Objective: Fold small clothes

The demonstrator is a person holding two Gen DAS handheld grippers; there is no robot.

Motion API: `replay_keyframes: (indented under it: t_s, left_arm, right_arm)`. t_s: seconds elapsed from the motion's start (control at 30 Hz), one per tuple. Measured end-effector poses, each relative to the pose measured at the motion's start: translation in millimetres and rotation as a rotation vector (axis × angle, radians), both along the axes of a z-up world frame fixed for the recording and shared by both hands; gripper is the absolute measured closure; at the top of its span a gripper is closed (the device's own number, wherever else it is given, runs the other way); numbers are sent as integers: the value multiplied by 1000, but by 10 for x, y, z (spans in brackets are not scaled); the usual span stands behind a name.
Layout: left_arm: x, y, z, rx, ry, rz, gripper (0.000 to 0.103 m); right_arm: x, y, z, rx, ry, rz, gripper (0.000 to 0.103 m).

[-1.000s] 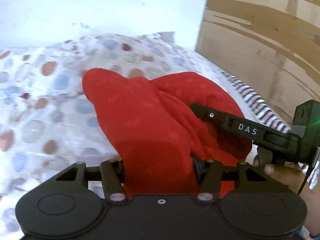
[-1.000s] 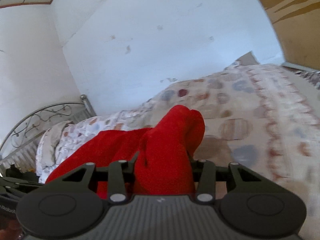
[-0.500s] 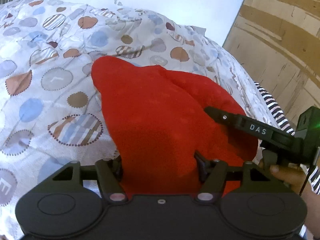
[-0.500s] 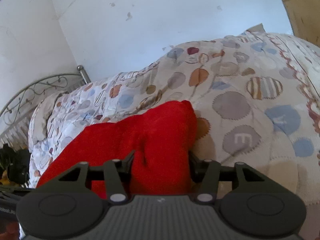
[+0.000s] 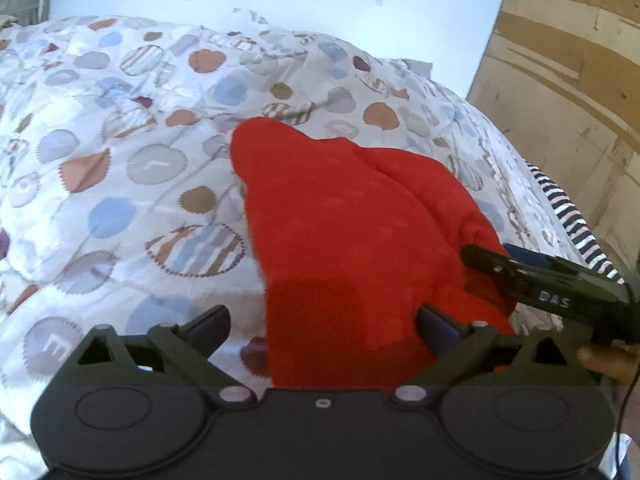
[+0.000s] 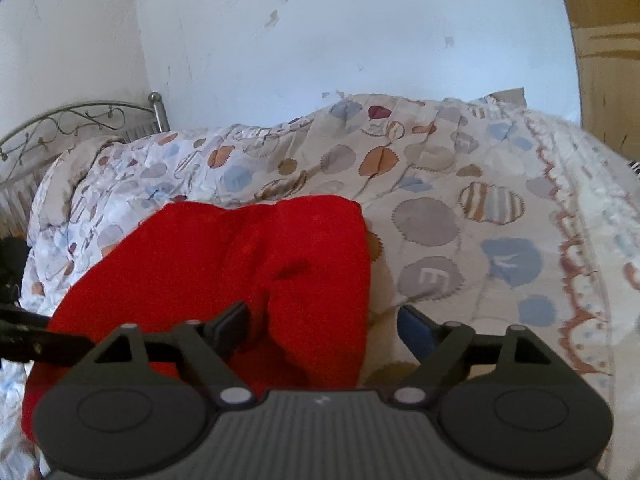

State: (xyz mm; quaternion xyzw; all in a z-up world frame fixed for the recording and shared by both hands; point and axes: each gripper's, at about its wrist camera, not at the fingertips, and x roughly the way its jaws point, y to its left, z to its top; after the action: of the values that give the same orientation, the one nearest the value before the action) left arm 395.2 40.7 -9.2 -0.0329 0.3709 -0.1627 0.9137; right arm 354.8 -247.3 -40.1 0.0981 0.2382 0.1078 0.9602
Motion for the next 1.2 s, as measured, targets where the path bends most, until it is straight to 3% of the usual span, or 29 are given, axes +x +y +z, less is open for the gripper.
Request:
replay_keyframes:
  t_s: [0.13, 0.4, 0.8, 0.93, 1.2]
  left_arm:
    - [-170, -16, 86, 50, -35, 26, 1]
    - [-518, -120, 312, 160, -144, 81, 1]
    - [-1283, -185, 759, 200, -325, 206, 1]
    - [-1621, -214, 790, 209, -385, 233, 1]
    - [-2197, -255, 638, 201, -411, 241, 1]
  right_arm:
    - [-183, -8, 37, -58, 1, 11, 8]
    - [-550, -97, 337, -3, -111, -47, 0]
    - [-1393, -141, 871, 16, -326, -73, 0]
    - [-1758, -141, 906, 6, -362, -77, 0]
    - [-2506, -119, 726, -41, -390, -125, 0]
